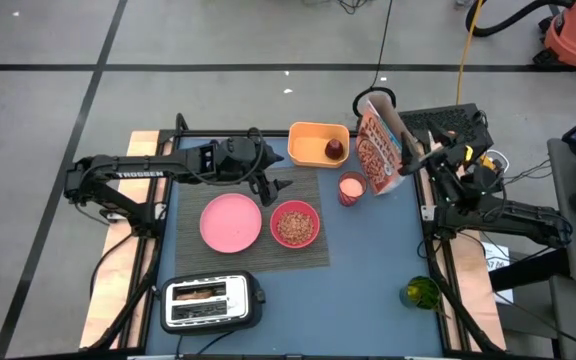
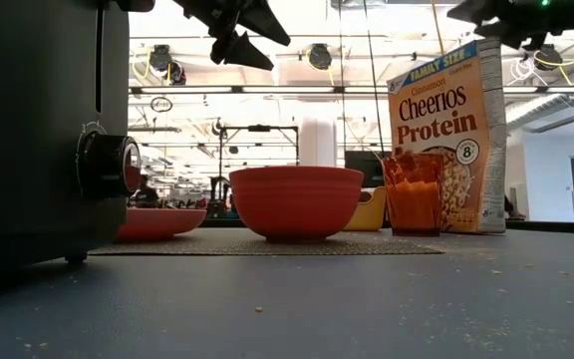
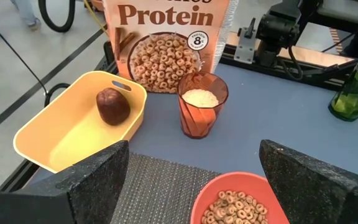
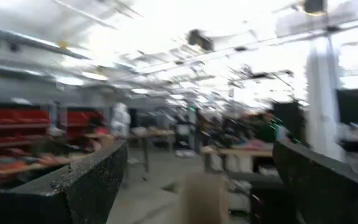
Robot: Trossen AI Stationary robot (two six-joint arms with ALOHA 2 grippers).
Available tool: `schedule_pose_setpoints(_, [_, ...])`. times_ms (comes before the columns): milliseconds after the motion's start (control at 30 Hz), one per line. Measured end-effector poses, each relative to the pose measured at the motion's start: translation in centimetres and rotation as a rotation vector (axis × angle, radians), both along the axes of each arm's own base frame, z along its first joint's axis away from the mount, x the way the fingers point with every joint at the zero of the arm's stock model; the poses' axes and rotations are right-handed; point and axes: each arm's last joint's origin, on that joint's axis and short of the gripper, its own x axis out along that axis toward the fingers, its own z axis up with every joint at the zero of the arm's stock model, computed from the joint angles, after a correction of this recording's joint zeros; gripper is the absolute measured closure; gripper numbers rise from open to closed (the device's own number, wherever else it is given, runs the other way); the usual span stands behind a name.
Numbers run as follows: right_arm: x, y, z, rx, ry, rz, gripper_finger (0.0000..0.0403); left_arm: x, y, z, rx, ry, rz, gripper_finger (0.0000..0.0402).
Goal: Arrange a breakfast setting
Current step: Put the bread on the pink plate
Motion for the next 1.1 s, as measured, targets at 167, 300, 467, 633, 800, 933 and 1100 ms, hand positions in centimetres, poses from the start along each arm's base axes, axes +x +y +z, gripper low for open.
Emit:
schedule_pose_setpoints(167, [0.0,0.4,0.6,-0.095,-0.045,0.146,0.0009,0.0,-0.2,0.0,-0.006,-0.002,-0.003,0.0036])
schedule_pose_setpoints(300, [0.2,0.7,0.8,-0.132,-0.069,0.264,0.0009,0.1,-0.5,0.1,-0.003,-0.008,-0.015,0.0036])
schedule_pose_setpoints(467, [0.4,1.2,0.9,-0.176,-0.083,0.457,0.0009,-0.3,-1.1,0.6,-0.039,-0.033,-0.011,0.0036])
schedule_pose_setpoints(633, [0.6,1.6,0.9,-0.185,-0.094,0.635,0.0009,-1.6,-2.2,1.6,-0.105,-0.05,-0.004,0.0036])
schedule_pose_setpoints(800, [0.9,1.8,0.6,-0.151,-0.082,0.77,0.0009,-3.6,-3.8,2.7,-0.189,-0.039,-0.007,0.0037])
schedule_pose_setpoints(933, [1.1,2.1,0.2,-0.108,-0.049,0.925,0.0009,-5.3,-6.0,3.2,-0.277,-0.004,-0.033,0.0037])
schedule_pose_setpoints(1100, [1.6,2.4,-0.8,0.02,0.014,1.089,0.0009,-8.0,-9.4,3.5,-0.439,0.072,-0.083,0.0037])
